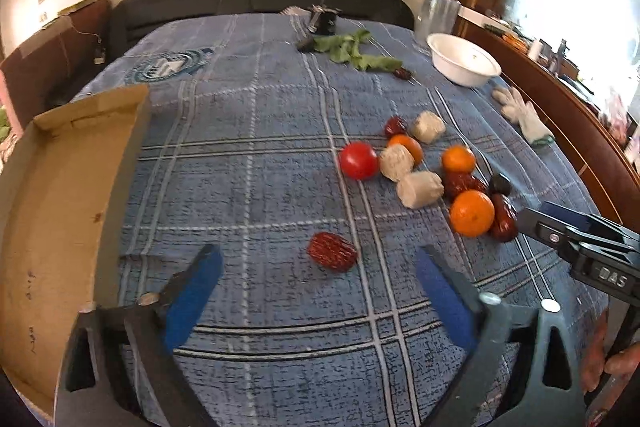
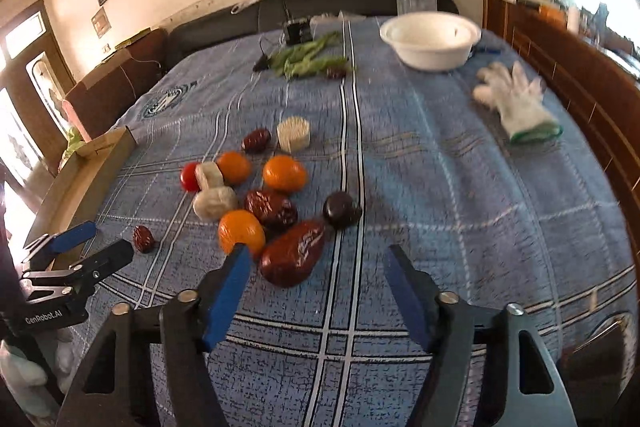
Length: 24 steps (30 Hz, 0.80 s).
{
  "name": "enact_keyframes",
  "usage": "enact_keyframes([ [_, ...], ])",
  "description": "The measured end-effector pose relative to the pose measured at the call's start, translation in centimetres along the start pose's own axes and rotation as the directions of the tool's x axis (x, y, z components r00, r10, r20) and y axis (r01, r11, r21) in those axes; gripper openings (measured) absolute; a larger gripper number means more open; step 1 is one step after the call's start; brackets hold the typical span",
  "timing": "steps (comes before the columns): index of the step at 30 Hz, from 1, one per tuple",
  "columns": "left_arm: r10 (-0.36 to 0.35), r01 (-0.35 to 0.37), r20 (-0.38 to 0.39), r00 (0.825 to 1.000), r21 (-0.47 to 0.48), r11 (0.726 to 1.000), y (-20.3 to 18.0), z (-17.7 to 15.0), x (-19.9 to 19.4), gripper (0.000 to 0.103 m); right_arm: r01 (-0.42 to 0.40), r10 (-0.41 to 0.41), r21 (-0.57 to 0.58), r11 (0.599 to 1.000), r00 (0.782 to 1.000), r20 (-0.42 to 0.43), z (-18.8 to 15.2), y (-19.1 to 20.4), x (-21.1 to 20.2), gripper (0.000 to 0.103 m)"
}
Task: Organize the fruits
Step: 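Close the left gripper on the red jujube, then carry the jujube with the left gripper into the cardboard tray while the right gripper grasps a large dark jujube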
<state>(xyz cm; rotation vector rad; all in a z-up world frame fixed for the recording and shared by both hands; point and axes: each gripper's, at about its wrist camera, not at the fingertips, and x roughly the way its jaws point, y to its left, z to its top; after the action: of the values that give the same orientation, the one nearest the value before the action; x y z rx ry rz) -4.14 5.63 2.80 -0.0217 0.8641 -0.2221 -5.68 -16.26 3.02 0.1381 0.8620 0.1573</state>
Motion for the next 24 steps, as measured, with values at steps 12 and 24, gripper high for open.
enact_keyframes([
  [12, -0.048, 0.048, -0.056, 0.997, 0.009, 0.999, -0.2, -0.2, 2.0, 0.071, 0.016, -0.019, -0.068, 0.998, 0.999, -0.048, 0.1, 1.7, 2.0, 0.064],
  [24, -0.053, 0.053, -0.008, 0.999, 0.037, 0.998, -0.4, -0.5, 0.0, 0.029, 0.01, -0.013, -0.065, 0.998, 0.999, -0.046, 0.0, 2.7, 1.2, 0.037],
])
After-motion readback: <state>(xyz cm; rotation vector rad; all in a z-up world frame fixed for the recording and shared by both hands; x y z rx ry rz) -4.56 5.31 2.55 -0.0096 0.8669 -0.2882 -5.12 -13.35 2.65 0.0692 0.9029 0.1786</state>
